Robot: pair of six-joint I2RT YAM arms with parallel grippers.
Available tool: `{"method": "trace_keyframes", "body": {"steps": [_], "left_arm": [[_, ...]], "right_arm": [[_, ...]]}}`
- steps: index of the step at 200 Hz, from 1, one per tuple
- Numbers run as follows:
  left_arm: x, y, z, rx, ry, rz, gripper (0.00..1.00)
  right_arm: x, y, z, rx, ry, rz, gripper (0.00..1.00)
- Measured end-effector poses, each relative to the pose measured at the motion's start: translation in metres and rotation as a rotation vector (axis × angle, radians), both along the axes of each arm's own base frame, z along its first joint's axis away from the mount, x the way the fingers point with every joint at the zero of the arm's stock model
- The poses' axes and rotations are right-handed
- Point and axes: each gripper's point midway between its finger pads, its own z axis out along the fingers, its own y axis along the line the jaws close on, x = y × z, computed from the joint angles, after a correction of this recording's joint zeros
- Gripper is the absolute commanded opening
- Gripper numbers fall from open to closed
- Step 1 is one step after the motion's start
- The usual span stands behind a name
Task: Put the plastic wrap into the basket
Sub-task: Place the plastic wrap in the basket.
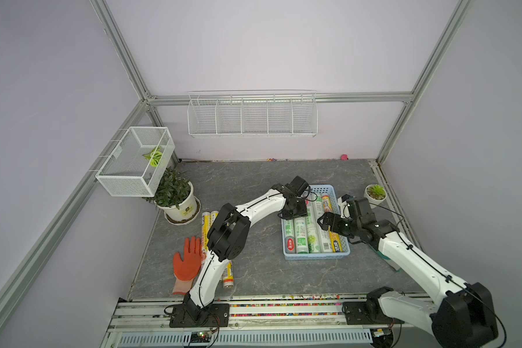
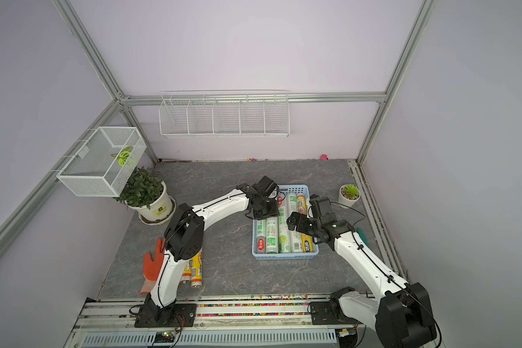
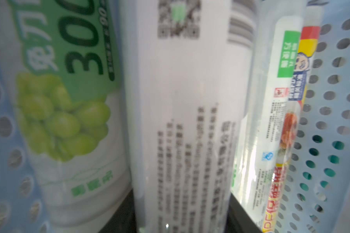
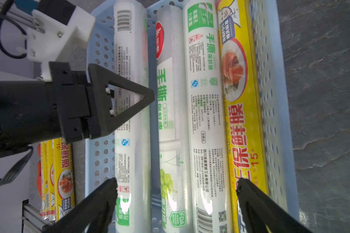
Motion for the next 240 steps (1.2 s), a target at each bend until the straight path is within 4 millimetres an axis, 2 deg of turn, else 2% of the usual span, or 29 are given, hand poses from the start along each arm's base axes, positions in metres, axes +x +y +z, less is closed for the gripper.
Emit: {"method": "trace_keyframes", "body": {"steps": [93, 131, 153, 186, 214, 240], "left_arm": [[-0.005, 0.000, -0.001, 0.032, -0.007, -0.005, 0.59], [-0.006, 0.004, 0.009, 0.041, -0.022, 0.002, 0.59], [-0.006, 0.006, 0.022, 0.033, -0.042, 0.006, 0.60], [-0.008, 0.018, 0.055, 0.015, -0.100, 0.024, 0.63], [-0.012, 0.032, 0.085, -0.022, -0.171, 0.042, 0.66], [-0.020, 0.052, 0.102, -0.040, -0.231, 0.068, 0.68]], "right_arm": [[0.000, 0.000, 0.001, 0.002, -0.004, 0.000, 0.97], [-0.001, 0.001, 0.002, 0.007, -0.002, 0.004, 0.98], [-0.001, 0.002, 0.002, 0.011, -0.002, 0.008, 0.97], [-0.001, 0.004, 0.007, 0.028, -0.015, 0.016, 0.97], [0.001, 0.009, 0.019, 0.061, -0.056, 0.027, 0.97], [0.005, 0.017, 0.034, 0.114, -0.106, 0.043, 0.97]]}}
